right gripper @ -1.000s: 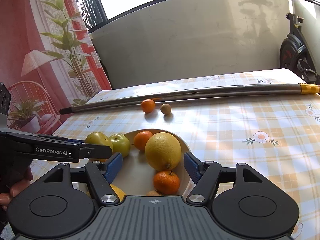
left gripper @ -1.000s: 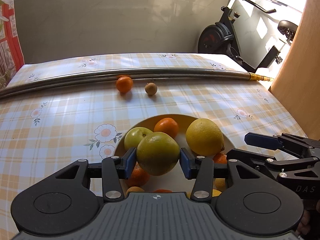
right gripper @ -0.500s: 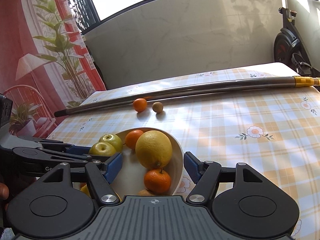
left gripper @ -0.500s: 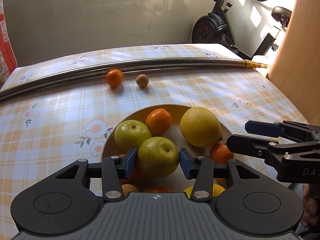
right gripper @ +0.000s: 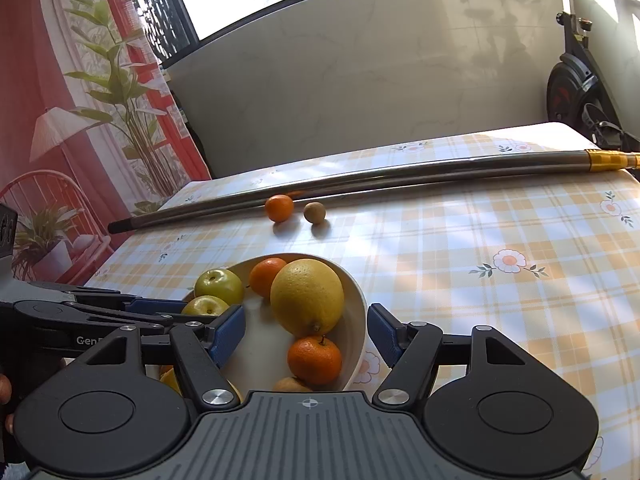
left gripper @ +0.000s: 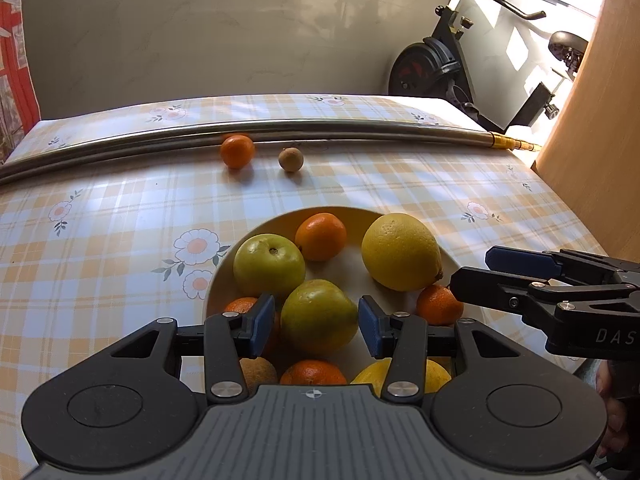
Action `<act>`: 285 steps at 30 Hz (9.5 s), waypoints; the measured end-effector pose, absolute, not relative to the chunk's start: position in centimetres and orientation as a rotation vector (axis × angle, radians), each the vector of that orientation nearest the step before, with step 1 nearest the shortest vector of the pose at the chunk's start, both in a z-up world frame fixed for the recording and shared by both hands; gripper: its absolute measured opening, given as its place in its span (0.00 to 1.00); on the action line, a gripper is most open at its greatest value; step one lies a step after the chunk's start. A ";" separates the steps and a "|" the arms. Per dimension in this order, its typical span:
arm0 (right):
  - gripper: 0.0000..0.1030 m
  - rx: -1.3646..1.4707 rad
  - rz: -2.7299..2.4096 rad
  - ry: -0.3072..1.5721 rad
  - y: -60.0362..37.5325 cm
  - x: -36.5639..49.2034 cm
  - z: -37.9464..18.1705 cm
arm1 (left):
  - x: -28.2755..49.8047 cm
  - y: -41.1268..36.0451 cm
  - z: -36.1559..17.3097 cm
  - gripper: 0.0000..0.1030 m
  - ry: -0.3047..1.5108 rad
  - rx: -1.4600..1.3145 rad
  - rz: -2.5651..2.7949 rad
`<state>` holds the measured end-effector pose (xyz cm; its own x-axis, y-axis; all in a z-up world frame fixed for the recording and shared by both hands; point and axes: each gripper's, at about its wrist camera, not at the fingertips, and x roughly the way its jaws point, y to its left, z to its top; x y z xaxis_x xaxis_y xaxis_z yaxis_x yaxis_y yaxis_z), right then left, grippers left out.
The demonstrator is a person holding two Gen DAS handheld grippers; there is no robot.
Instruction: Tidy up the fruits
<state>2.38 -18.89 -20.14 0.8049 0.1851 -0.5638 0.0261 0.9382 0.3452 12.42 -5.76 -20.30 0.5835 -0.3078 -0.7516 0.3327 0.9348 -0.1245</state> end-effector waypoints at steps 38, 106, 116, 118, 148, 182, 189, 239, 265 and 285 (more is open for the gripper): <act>0.62 0.315 0.061 0.614 -19.7 3.0 -19.3 | 10.4 1.1 -16.3 0.47 0.727 -0.225 -0.185; 0.24 0.152 0.308 0.687 -22.1 23.4 -23.2 | 28.0 -1.3 -18.5 0.47 0.875 -0.194 -0.224; 0.24 0.228 0.234 0.651 -24.5 19.2 -22.9 | 31.8 -3.8 -21.5 0.47 0.911 -0.238 -0.184; 0.24 0.227 0.231 0.650 -24.5 18.3 -22.9 | 32.2 -3.9 -22.0 0.47 0.928 -0.235 -0.177; 0.24 0.374 0.160 0.586 -25.2 9.9 -21.2 | 23.7 -4.4 -17.3 0.38 0.852 -0.066 -0.322; 0.24 0.304 0.303 0.700 -17.6 4.3 -20.4 | 14.6 -6.3 -17.2 0.38 0.894 0.068 -0.474; 0.24 0.308 0.318 0.724 -17.4 4.6 -20.9 | 15.0 -7.0 -17.9 0.38 0.910 0.082 -0.481; 0.25 0.301 0.304 0.739 -17.4 4.9 -21.3 | 13.7 -5.8 -16.3 0.46 0.851 0.080 -0.390; 1.00 0.219 0.123 0.685 -17.4 2.5 -15.8 | 7.1 -2.5 -9.9 0.96 0.687 0.058 -0.337; 1.00 0.149 0.024 0.536 -16.3 -0.9 -6.1 | 1.6 0.2 -1.9 1.00 0.468 -0.039 -0.233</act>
